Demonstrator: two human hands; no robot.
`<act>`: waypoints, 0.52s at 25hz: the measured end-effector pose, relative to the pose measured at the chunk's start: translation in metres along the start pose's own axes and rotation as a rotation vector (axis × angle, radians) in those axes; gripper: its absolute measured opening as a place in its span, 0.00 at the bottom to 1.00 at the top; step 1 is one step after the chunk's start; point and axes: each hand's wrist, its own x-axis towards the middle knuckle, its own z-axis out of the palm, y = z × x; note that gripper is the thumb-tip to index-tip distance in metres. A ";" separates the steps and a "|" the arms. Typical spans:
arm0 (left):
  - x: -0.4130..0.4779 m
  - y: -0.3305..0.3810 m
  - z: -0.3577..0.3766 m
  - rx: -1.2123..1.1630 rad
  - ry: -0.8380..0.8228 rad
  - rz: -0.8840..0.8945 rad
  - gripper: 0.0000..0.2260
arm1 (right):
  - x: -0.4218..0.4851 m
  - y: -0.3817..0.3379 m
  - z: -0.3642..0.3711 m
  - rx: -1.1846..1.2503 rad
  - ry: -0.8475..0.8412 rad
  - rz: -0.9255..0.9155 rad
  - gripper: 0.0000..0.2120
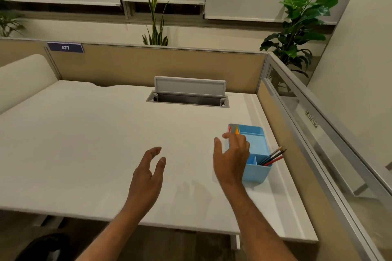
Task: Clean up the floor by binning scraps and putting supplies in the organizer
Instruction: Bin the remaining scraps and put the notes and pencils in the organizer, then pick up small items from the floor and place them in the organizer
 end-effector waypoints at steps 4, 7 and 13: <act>-0.044 -0.002 -0.051 0.177 0.019 0.142 0.25 | -0.078 -0.058 -0.025 -0.022 -0.028 -0.123 0.09; -0.089 -0.004 -0.106 0.290 0.075 0.311 0.30 | -0.150 -0.111 -0.049 -0.065 -0.030 -0.185 0.14; -0.205 -0.025 -0.231 0.401 0.183 0.529 0.33 | -0.302 -0.225 -0.114 -0.160 0.011 -0.277 0.23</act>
